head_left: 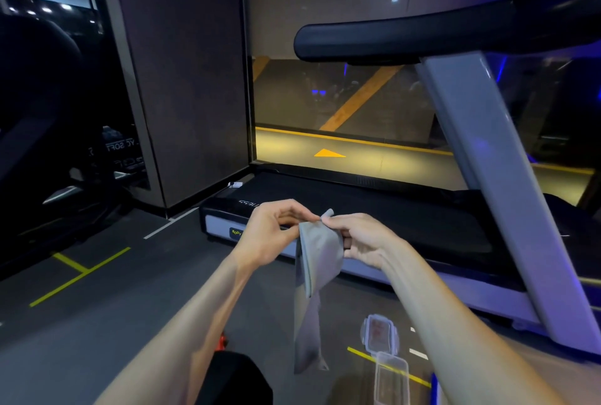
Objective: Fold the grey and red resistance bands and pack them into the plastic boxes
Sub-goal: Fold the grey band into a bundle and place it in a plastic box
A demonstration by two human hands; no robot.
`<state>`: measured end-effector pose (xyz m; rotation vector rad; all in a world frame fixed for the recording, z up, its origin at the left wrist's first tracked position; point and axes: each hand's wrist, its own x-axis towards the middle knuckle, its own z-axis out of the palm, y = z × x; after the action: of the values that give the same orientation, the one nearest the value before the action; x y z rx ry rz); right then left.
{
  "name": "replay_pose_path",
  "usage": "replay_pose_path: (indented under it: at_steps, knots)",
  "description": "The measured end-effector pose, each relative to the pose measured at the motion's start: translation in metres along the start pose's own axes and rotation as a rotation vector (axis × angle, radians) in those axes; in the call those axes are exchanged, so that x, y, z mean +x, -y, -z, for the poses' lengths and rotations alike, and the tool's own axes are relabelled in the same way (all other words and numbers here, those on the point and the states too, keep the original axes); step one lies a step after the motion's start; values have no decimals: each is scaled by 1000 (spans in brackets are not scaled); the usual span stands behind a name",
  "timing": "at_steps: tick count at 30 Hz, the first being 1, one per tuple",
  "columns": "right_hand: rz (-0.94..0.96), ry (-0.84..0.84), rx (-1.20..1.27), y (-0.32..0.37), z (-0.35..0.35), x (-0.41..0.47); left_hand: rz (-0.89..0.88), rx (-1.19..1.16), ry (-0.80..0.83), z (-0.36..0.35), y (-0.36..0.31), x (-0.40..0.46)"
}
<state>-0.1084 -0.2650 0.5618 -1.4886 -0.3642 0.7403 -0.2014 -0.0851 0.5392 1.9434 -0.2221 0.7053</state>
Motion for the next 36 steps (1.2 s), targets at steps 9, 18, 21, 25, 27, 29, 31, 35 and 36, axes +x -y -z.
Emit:
replay_pose_path:
  at_steps: [9, 18, 21, 25, 27, 29, 31, 35, 36]
  knots:
    - [-10, -19, 45, 5, -10, 9, 18, -157, -69, 5, 7, -7]
    - [5, -27, 86, 33, -25, 15, 291, -37, -135, 21, 51, -28]
    - [16, 7, 62, 43, -27, 13, 359, 24, -13, 19, 62, -40]
    - [39, -24, 61, 55, -27, 7, 334, 158, -82, 10, 57, -45]
    - [42, -36, 50, 59, -28, 5, 292, 271, -98, 1, 50, -44]
    - [39, -40, 35, 63, -29, 3, 267, 340, -130, -7, 45, -41]
    - [41, -49, 40, 67, -28, 2, 260, 375, -177, -12, 43, -38]
    - [52, -69, 40, 75, -25, 0, 304, 369, -321, -19, 45, -36]
    - [56, -75, 37, 76, -25, 1, 313, 354, -360, -21, 44, -36]
